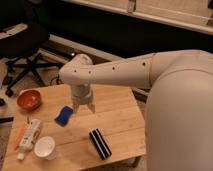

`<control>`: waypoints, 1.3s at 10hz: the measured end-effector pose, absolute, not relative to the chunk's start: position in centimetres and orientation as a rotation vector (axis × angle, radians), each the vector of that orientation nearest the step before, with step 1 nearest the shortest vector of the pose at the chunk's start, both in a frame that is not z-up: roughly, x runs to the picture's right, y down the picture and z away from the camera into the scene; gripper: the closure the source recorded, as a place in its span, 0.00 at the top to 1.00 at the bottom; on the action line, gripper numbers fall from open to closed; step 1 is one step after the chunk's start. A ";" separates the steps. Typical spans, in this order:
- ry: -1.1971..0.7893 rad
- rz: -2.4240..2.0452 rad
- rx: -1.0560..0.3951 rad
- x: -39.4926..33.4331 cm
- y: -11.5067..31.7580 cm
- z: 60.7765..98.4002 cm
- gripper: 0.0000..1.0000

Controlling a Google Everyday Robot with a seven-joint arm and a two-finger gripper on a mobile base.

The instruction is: Drag the ceramic bowl in a circle

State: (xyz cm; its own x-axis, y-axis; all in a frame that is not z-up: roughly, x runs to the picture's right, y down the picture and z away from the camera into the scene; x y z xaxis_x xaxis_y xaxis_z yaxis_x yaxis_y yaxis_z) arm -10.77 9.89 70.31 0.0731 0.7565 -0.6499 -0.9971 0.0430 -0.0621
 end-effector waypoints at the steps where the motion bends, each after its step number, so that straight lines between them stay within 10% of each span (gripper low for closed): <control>1: 0.516 1.436 -0.585 -10.8 9.9 70.3 0.65; 13: 0.467 1.430 -0.583 -14.1 7.1 72.0 0.65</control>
State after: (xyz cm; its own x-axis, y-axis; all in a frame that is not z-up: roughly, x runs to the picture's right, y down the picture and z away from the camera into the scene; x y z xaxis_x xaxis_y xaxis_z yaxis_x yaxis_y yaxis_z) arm -14.07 7.10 71.99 0.0934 0.7767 -0.6229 -0.9946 0.0447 -0.0934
